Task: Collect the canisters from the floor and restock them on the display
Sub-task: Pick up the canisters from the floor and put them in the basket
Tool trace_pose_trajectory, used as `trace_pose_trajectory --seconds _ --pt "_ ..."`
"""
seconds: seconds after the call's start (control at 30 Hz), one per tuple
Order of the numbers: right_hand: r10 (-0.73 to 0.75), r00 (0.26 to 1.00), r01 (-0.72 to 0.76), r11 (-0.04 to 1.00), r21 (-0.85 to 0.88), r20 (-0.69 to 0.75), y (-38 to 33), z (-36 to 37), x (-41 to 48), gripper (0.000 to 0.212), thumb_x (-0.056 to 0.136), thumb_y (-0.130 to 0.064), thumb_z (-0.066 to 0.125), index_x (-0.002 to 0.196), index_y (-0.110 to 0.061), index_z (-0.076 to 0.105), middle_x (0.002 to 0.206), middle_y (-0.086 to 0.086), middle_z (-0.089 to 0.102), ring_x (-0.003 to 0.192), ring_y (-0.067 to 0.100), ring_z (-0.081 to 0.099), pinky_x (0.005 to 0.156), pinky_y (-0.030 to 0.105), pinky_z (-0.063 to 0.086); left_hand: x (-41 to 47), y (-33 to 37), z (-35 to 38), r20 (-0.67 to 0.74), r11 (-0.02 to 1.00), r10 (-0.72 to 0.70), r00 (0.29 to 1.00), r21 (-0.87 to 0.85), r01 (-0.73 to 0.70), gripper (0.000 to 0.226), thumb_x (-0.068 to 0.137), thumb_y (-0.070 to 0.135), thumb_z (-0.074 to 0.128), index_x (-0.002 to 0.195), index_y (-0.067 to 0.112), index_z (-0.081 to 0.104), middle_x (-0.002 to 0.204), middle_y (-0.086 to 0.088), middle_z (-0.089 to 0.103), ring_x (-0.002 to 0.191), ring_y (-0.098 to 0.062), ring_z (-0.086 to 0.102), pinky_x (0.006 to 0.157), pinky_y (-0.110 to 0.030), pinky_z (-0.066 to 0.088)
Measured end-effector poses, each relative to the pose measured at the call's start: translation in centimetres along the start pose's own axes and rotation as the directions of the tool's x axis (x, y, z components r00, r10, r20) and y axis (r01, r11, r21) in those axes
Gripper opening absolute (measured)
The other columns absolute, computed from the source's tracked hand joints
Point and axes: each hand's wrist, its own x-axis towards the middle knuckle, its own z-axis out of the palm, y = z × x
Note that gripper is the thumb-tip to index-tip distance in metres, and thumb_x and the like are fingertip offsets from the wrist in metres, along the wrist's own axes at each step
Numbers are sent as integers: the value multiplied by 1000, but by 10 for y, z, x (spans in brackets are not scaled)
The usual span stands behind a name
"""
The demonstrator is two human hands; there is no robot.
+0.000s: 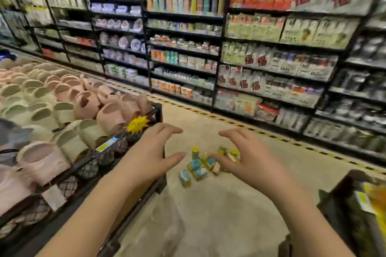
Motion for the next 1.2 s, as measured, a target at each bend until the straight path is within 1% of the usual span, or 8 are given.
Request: trace_pose_trajectory --seconds 0.17,0.3,0.47,0.53,0.6,0.8,1.03,1.2 --pt "91 996 -91 995 36 -5 90 -10 32 63 89 -56 67 144 -36 48 143 -14 47 131 11 48 104 30 44 81 20 63 74 999 14 997 -37 -11 66 85 68 55 142 34 48 140 14 45 134 -5 38 112 -28 35" --pt "156 988 -155 986 56 -16 146 -3 64 61 87 -59 66 143 -37 49 140 -16 48 129 8 49 103 31 45 141 12 103 140 999 24 990 -50 -17 58 91 54 63 142 33 48 141 14 45 134 -5 39 113 -30 35" --pt "221 975 -222 974 38 27 207 24 124 58 89 -58 65 142 -39 50 140 -15 50 129 9 49 105 30 43 225 -25 157 175 997 25 984 -78 -12 55 90 56 63 140 39 48 140 18 44 134 -3 38 110 -25 33" --pt "236 971 -238 971 20 45 231 37 156 56 91 -54 65 142 -38 50 140 -15 49 129 7 48 103 26 39 264 -47 179 187 996 29 982 -94 -11 56 89 57 63 140 39 48 140 17 45 133 -3 39 108 -22 32" --pt "261 964 -261 965 4 54 253 49 191 54 92 -54 64 142 -38 50 140 -16 49 128 5 47 100 22 38 304 -70 199 201 991 23 979 -133 4 56 89 56 65 139 39 49 139 16 45 134 -5 40 109 -25 35" --pt "338 933 -341 940 9 122 315 90 292 54 90 -55 63 140 -38 52 137 -15 51 126 9 51 100 27 44 408 -131 251 316 980 -8 949 -186 70 54 89 54 66 139 38 49 137 18 44 130 -2 40 104 -22 34" --pt "353 913 -368 929 43 203 391 135 380 51 90 -50 67 137 -37 55 133 -15 54 119 8 55 88 21 42 488 -173 316 454 964 -60 889 -204 169 48 89 51 68 133 37 53 129 17 48 118 1 48 96 -18 39" --pt "339 903 -361 932 38 264 453 183 429 53 89 -47 69 139 -33 55 134 -9 56 119 15 57 86 25 41 528 -202 378 508 955 -131 851 -165 246 70 75 69 53 132 29 56 127 12 51 110 4 48 95 -15 38"
